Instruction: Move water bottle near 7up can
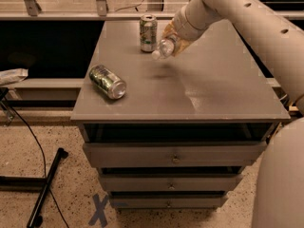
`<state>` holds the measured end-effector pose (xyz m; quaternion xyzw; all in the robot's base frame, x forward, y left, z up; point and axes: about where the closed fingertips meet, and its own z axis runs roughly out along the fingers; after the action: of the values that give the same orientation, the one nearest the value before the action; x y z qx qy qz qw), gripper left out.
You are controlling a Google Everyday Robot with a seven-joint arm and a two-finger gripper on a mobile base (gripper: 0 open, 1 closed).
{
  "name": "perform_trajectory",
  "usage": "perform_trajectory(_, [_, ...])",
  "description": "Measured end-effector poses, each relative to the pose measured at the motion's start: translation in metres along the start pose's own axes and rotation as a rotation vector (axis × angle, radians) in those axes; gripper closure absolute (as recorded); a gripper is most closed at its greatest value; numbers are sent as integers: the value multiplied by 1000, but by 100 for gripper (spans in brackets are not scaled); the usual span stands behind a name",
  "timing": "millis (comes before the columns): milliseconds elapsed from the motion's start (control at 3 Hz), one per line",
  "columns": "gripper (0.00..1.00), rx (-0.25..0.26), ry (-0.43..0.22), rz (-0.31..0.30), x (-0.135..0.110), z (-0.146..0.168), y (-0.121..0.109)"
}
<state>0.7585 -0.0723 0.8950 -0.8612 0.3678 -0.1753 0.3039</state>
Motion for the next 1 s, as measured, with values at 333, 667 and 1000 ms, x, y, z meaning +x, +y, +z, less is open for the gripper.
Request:
perform_trajectory(333, [100, 44, 23, -5, 13, 11, -15])
perform_trajectory(667, [82, 42, 20, -5, 12, 14, -15])
perform_trajectory(1000, [59, 38, 15, -5, 10, 18, -14])
